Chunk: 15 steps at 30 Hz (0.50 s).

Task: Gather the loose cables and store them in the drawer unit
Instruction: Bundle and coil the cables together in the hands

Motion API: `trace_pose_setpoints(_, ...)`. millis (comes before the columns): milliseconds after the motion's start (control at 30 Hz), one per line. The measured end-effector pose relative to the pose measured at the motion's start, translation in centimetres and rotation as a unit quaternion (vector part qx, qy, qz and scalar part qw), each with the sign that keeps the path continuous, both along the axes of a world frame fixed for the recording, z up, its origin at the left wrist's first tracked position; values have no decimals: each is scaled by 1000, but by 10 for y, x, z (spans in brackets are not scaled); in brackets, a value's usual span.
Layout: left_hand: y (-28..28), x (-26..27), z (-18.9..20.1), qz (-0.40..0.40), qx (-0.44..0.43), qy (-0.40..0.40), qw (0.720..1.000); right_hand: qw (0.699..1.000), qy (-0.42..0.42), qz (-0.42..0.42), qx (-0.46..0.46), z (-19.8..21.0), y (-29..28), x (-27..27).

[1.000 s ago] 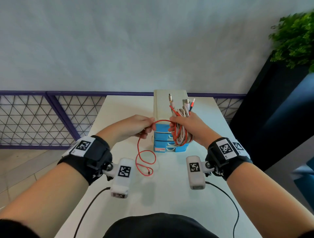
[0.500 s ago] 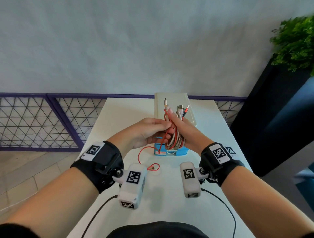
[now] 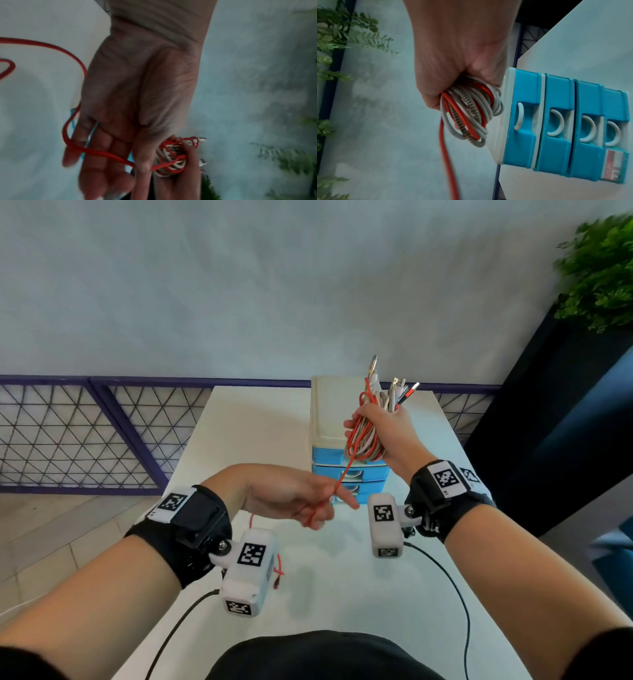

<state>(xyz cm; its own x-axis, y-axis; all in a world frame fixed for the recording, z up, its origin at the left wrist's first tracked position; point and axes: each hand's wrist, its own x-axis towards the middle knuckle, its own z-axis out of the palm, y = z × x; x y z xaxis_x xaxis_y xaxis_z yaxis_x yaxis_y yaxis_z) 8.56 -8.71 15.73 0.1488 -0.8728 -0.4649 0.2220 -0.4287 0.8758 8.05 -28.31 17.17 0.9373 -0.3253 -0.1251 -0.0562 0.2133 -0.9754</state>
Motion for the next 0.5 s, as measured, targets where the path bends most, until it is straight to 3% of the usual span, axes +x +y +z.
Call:
trace_pose_setpoints(100, 6, 4, -2, -74, 90, -168, 979, 999, -5, 25, 23, 8, -3, -2)
trace_pose_setpoints(167, 2, 8, 1, -31, 129, -306, 943, 998, 9, 59, 16, 11, -2, -4)
trace_pose_setpoints(233, -4, 14, 0, 78, 121, -403, 904, 996, 28, 90, -6, 10, -1, -5)
trace_pose_setpoints(333, -8, 22, -1, 202, 58, -425, 880, 989, 49, 121, -74, 8, 3, -6)
trace_pose_setpoints(500, -14, 23, 3, 305, -31, -394, 866, 971, 74, 162, -161, 9, 16, -16)
